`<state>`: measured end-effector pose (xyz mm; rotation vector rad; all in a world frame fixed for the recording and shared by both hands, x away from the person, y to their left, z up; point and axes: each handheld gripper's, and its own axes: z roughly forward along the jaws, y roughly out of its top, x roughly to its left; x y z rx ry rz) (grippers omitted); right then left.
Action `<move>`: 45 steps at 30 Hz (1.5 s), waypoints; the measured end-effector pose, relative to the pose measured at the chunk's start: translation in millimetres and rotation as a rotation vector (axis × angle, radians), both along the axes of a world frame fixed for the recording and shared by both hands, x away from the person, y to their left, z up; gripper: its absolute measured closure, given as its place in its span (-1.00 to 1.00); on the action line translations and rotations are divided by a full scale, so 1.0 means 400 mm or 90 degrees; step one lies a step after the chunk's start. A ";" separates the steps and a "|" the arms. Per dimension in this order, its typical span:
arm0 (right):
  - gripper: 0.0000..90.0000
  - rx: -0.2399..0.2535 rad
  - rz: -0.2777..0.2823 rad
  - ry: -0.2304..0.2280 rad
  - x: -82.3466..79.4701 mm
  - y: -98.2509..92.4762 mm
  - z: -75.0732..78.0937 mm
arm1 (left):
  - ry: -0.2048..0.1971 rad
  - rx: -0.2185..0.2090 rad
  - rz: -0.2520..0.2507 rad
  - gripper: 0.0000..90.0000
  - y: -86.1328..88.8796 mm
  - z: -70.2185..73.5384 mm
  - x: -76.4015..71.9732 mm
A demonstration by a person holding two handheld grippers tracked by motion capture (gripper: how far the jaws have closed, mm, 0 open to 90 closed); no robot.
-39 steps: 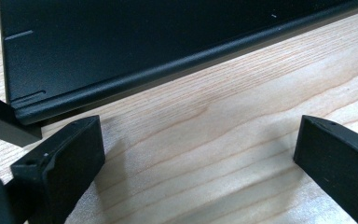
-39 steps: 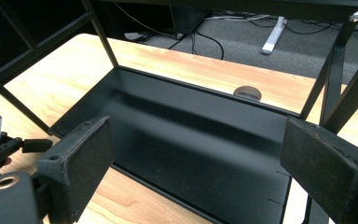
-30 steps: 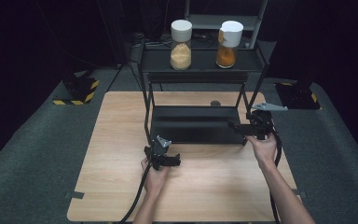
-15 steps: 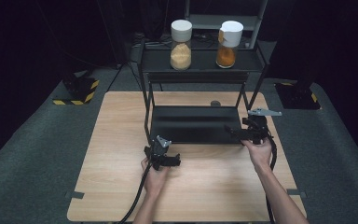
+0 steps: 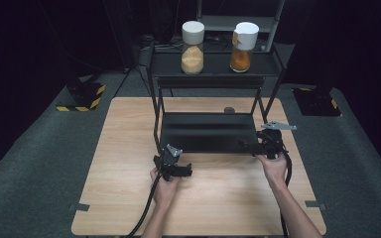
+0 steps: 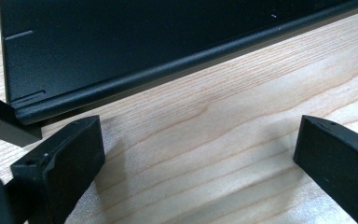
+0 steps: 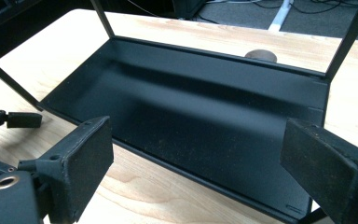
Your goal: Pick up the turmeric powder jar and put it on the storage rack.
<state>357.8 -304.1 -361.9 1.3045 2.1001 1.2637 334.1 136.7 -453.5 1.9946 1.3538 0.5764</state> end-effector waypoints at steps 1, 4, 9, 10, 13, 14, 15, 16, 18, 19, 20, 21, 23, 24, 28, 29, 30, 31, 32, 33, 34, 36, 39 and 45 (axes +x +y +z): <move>-0.80 0.000 0.000 0.000 -0.001 0.000 -0.003 | 0.000 0.000 0.000 -0.96 0.000 0.000 0.000; -0.80 -0.002 0.001 0.005 -0.002 0.001 -0.012 | 0.000 0.000 0.000 -0.96 0.000 0.000 0.000; -0.80 -0.001 -0.002 0.009 -0.008 0.002 -0.034 | 0.000 0.000 0.000 -0.96 0.000 0.000 0.000; -0.80 -0.001 -0.002 0.009 -0.008 0.002 -0.034 | 0.000 0.000 0.000 -0.96 0.000 0.000 0.000; -0.80 -0.004 -0.006 0.014 -0.007 0.002 -0.044 | 0.000 0.000 0.000 -0.96 0.000 0.000 0.000; -0.80 -0.004 -0.006 0.014 -0.007 0.002 -0.044 | 0.000 0.000 0.000 -0.96 0.000 0.000 0.000; -0.80 -0.004 -0.006 0.014 -0.007 0.000 -0.047 | 0.000 0.000 0.000 -0.96 0.000 0.000 0.000; -0.80 -0.004 -0.008 0.015 -0.008 0.000 -0.048 | 0.000 0.000 0.000 -0.96 0.000 0.000 0.000; -0.80 -0.004 -0.010 0.014 -0.010 -0.002 -0.052 | 0.000 0.000 0.000 -0.96 0.000 0.000 0.000; -0.80 -0.005 -0.011 0.014 -0.011 -0.002 -0.054 | 0.000 0.000 0.000 -0.96 0.000 0.000 0.000; -0.80 -0.005 -0.011 0.015 -0.012 -0.002 -0.056 | 0.000 0.000 0.000 -0.96 0.000 0.000 0.000; -0.79 -0.007 -0.012 0.016 -0.012 -0.002 -0.058 | 0.000 0.000 0.000 -0.96 0.000 0.000 0.000; -0.79 -0.010 -0.013 0.020 -0.012 -0.001 -0.062 | 0.000 0.000 0.000 -0.96 0.000 0.000 0.000; -0.79 -0.011 -0.013 0.020 -0.012 -0.001 -0.064 | 0.000 0.000 0.000 -0.96 0.000 0.000 0.000; -0.79 -0.014 -0.016 0.021 -0.015 0.000 -0.076 | 0.000 0.000 0.000 -0.96 0.000 0.000 0.000; -0.79 -0.017 -0.016 0.022 -0.015 0.000 -0.079 | 0.000 0.000 0.000 -0.96 0.000 0.000 0.000; -0.79 -0.016 -0.017 0.024 -0.015 -0.001 -0.083 | 0.000 0.000 0.000 -0.96 0.000 0.000 0.000; -0.79 -0.017 -0.018 0.029 -0.015 0.000 -0.085 | 0.000 0.000 0.000 -0.96 0.000 0.000 0.000; -0.79 -0.020 -0.017 0.030 -0.014 0.001 -0.087 | 0.000 0.000 0.000 -0.96 0.000 0.000 0.000; -0.78 -0.026 -0.019 0.032 -0.014 0.004 -0.093 | 0.000 0.000 0.000 -0.96 0.000 0.000 0.000; -0.78 -0.026 -0.019 0.032 -0.014 0.004 -0.093 | 0.000 0.000 0.000 -0.96 0.000 0.000 0.000; -0.78 -0.029 -0.022 0.033 -0.015 0.006 -0.099 | 0.000 0.000 0.000 -0.96 0.000 0.000 0.000; -0.78 -0.035 -0.024 0.037 -0.016 0.008 -0.110 | 0.000 0.000 0.000 -0.96 0.000 0.000 0.000; -0.78 -0.045 -0.026 0.050 -0.015 0.016 -0.132 | 0.000 0.000 0.000 -0.96 0.000 0.000 0.000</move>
